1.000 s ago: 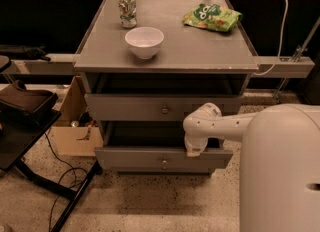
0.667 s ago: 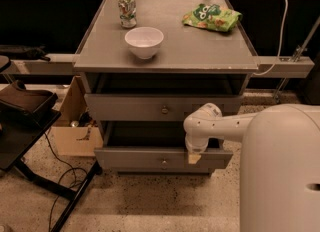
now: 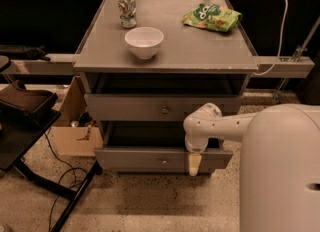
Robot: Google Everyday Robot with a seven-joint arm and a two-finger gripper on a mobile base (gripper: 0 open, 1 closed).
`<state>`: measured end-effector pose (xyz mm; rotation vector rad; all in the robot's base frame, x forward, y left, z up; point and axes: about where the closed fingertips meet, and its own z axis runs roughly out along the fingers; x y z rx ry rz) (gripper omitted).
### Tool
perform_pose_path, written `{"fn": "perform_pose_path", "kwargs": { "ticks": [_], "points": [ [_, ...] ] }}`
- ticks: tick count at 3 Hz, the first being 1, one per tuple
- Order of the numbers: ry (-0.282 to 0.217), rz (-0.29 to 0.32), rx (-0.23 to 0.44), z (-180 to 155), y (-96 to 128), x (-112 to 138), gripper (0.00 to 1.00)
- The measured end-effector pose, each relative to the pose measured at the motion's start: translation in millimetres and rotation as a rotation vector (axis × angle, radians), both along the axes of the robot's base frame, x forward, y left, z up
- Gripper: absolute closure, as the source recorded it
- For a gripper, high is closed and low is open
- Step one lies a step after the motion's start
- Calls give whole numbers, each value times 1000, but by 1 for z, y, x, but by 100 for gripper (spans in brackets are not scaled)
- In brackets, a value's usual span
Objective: Open middle drawer
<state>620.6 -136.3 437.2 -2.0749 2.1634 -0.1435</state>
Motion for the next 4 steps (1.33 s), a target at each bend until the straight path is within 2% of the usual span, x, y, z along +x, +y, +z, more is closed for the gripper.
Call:
{"fn": "perform_pose_path", "kwargs": {
  "ticks": [1,2,4],
  "points": [
    [53,1,9,-25,3,9,19],
    [170,-8,0,-57,2,1,41],
    [195,-21,-25,-51,-7,-7,88]
  ]
}}
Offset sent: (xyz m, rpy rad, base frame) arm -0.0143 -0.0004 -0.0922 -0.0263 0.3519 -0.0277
